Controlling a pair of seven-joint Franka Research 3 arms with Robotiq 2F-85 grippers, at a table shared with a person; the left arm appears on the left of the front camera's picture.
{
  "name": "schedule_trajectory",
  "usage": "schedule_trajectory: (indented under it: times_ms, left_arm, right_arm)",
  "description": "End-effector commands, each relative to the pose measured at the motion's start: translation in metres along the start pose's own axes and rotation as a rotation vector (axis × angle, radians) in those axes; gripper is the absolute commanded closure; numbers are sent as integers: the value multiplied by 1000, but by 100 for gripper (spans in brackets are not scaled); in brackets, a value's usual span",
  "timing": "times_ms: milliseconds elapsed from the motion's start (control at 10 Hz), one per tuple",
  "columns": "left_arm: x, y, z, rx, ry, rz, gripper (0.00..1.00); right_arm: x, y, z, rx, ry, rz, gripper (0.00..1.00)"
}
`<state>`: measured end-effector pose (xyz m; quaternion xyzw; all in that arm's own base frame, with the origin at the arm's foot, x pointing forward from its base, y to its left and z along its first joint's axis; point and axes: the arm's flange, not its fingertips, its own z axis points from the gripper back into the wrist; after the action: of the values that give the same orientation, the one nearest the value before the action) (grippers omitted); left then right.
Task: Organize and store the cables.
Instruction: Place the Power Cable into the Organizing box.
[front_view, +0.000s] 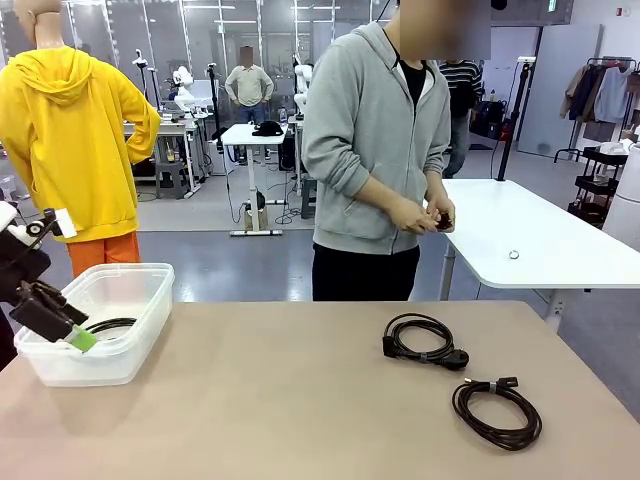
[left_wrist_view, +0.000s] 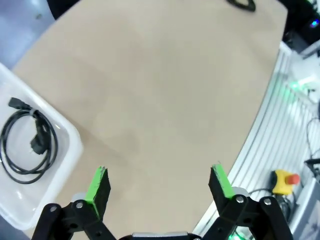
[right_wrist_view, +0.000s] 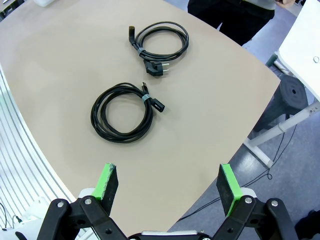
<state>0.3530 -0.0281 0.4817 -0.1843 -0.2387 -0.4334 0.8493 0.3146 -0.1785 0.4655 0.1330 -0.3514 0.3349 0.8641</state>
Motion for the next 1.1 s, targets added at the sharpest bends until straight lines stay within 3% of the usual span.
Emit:
schedule_trajectory:
  times_ms: [0,300,600,1000]
  left_arm:
    - [-6,6,-3,-24,-2,-16,0]
    - [-29,25,8,-51,-160,-156,0]
    - [-50,22,22,-2,-185,-140,0]
    - [-39,35,27,6,-164,-132,0]
  right_arm:
    - [-1,-1,0,1,-14,8,0]
    - [-1,-1,0,1,-14,8,0]
    - [-1,-1,0,1,-14,8,0]
    - [-1,-1,0,1,-14,8,0]
